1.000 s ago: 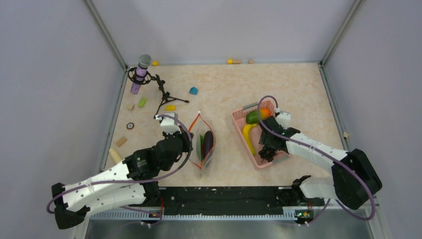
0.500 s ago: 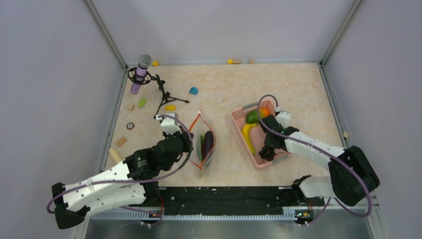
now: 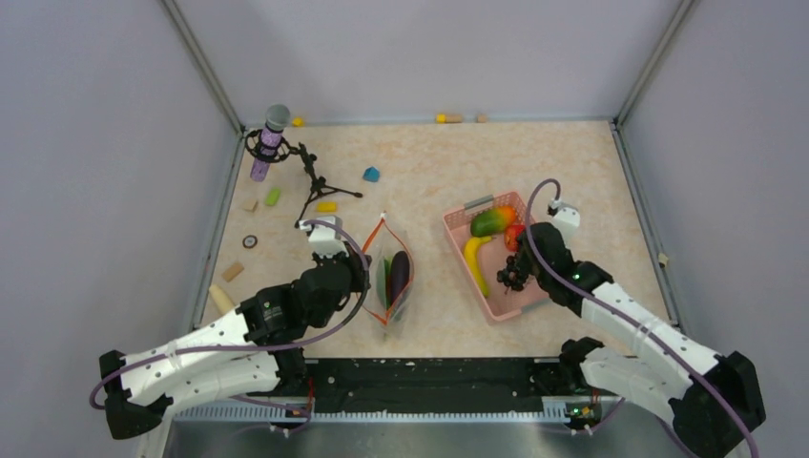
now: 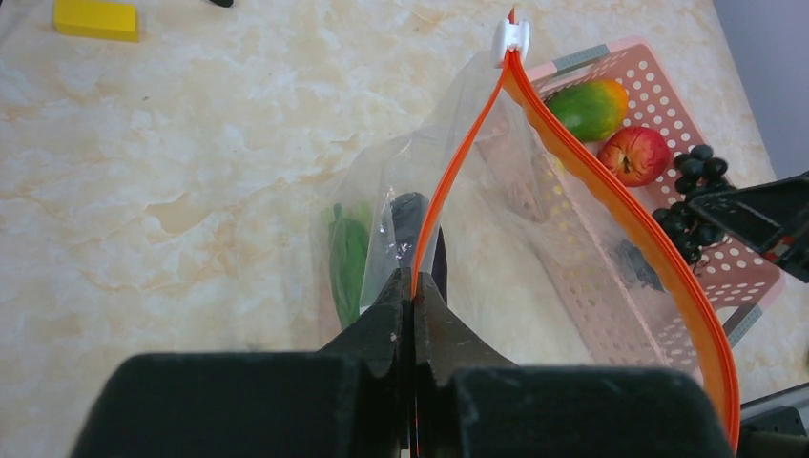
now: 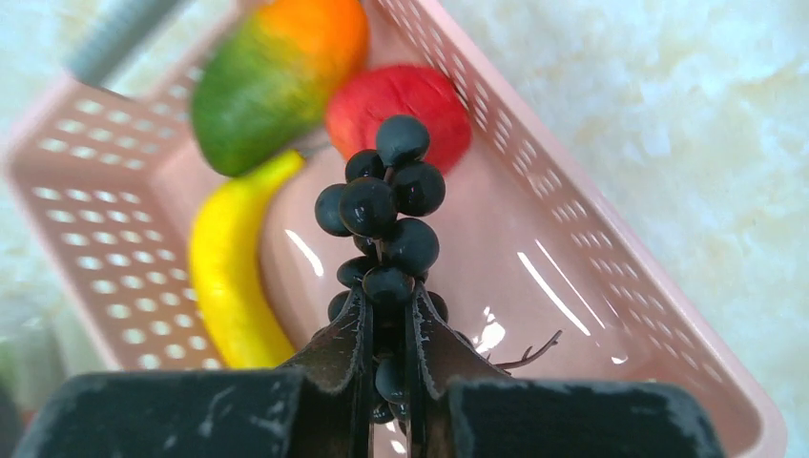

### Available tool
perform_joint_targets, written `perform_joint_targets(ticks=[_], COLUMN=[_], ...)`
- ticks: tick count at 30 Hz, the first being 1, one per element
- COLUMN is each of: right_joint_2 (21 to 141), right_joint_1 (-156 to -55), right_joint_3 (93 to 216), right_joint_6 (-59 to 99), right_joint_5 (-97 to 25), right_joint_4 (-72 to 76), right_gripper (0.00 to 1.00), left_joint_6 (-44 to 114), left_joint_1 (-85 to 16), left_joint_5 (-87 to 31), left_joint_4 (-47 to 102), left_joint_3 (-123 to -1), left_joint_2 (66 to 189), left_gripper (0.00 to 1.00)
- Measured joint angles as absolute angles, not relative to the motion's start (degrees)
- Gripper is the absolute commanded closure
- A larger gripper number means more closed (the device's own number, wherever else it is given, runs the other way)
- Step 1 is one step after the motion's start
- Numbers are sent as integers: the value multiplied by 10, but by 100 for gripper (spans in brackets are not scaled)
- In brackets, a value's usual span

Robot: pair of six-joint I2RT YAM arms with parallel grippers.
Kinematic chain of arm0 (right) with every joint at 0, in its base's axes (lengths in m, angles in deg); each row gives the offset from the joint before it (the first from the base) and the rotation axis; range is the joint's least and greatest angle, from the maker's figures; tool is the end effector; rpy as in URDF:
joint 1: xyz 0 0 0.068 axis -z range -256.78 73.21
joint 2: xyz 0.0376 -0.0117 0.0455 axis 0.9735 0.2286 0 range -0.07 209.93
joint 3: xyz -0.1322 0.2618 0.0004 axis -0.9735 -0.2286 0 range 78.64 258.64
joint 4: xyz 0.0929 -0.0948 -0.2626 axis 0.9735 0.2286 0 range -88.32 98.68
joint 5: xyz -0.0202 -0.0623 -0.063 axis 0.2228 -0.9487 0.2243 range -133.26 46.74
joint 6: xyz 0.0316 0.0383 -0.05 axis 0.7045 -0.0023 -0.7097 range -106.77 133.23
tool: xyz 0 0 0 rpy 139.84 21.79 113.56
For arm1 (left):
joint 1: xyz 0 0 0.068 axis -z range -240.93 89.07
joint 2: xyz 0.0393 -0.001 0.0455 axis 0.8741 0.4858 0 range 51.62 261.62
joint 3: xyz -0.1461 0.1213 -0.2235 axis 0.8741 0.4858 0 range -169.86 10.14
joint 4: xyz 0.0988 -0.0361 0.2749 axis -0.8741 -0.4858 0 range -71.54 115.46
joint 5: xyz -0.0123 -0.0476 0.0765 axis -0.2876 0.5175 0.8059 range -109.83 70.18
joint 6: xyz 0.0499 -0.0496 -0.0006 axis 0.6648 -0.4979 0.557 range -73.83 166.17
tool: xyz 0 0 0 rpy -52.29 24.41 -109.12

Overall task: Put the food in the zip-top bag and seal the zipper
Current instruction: Pick up the fake fruit from the bin, then place the fake fruit in the zipper food storage bag.

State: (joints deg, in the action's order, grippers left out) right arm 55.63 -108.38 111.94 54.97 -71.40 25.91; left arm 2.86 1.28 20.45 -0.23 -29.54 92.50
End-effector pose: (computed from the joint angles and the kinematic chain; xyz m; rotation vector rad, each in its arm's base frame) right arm 0.2072 0.0955 0.2071 0.4234 2.2282 0.0822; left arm 0.1218 -0.1513 0.3009 -0.1105 1.9539 -0.5099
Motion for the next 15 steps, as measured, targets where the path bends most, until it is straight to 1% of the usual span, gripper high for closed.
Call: perform_joint_targets(ticks=[9, 15], right_joint_2=[404, 348], right_joint_1=[-1084, -1084], right_joint_3=[1113, 1114], right_joint_6=[493, 456], right_joint_5=[-699, -657], right_joint_4=[201, 145], right_gripper=[100, 100], left_joint_6=[29, 30], left_joint_1=[13, 13], left_joint_5=[198, 194], left_joint_4=[-2, -2], left_joint_3=[-295, -295], left_joint_2=[920, 920], left_gripper=[100, 100])
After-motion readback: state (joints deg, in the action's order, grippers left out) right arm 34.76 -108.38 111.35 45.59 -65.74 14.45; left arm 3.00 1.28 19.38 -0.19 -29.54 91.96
